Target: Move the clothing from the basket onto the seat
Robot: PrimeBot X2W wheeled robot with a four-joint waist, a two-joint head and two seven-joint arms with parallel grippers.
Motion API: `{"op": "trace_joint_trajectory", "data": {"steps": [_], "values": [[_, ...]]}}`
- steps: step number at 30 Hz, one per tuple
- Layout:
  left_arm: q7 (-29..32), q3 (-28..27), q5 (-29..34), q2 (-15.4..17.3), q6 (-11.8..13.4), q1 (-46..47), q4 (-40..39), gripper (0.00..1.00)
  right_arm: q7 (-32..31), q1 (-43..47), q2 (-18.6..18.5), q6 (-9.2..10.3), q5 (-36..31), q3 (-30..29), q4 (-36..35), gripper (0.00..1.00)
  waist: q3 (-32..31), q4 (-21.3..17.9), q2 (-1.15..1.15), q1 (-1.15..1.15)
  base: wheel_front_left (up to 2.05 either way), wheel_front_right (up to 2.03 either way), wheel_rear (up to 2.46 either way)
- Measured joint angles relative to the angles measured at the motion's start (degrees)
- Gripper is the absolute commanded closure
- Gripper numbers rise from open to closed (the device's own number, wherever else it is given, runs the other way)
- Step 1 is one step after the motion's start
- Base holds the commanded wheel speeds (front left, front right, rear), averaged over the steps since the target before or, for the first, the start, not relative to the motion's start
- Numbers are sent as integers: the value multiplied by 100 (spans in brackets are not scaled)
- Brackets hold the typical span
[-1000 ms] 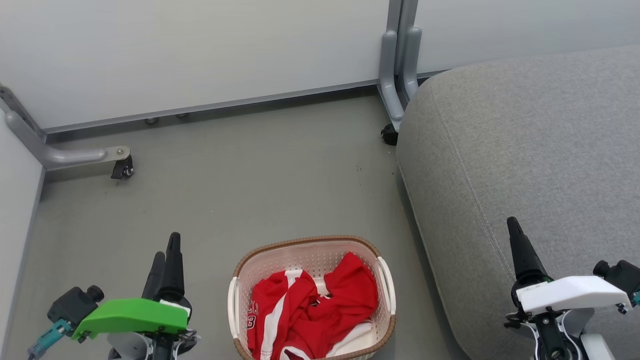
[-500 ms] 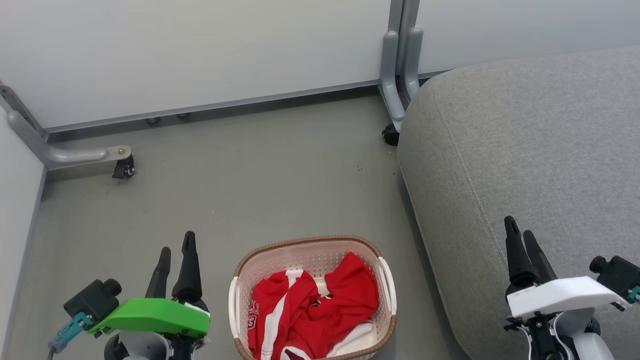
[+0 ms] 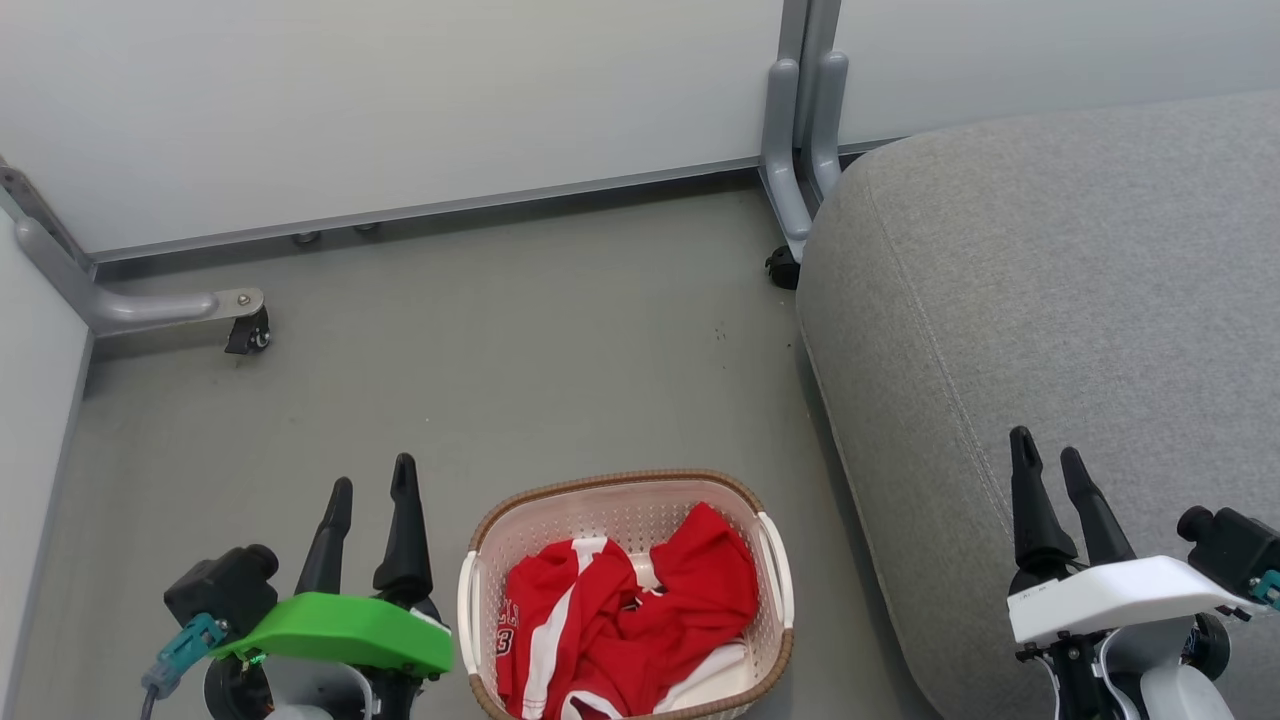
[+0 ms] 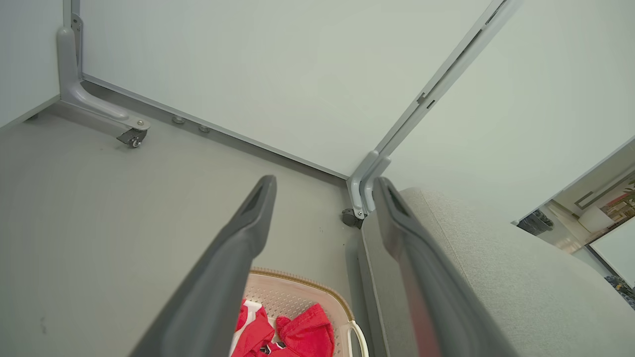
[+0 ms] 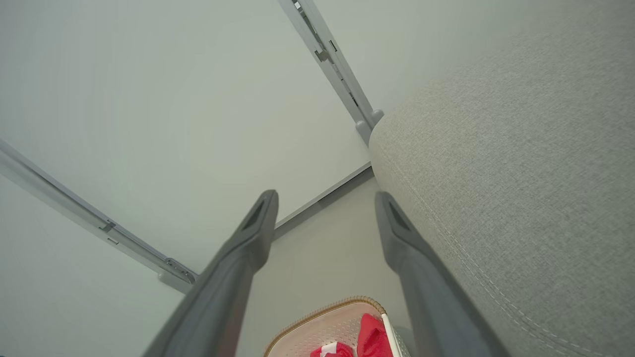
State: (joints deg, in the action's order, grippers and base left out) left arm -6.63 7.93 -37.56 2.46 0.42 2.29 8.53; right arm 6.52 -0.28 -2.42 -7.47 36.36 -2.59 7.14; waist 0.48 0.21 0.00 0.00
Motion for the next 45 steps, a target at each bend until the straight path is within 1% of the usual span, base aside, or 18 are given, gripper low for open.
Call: {"op": "trace_joint_trajectory", "data": {"steps": [17, 33, 45], "values": [[-268, 338, 1251, 7, 7, -30, -208, 0, 268, 86, -12, 0, -1136, 109, -196, 0, -2, 17, 0, 0, 0, 0, 0], [-475, 547, 2038, 14, 3, -92, -379, 0, 485, 147, -19, -1, -1946, 174, -355, 0, -8, 31, 0, 0, 0, 0, 0], [-616, 656, 2480, 19, 15, -112, -393, 0, 622, 211, -23, -1, -2527, 215, -446, 0, 8, 18, 0, 0, 0, 0, 0]]}}
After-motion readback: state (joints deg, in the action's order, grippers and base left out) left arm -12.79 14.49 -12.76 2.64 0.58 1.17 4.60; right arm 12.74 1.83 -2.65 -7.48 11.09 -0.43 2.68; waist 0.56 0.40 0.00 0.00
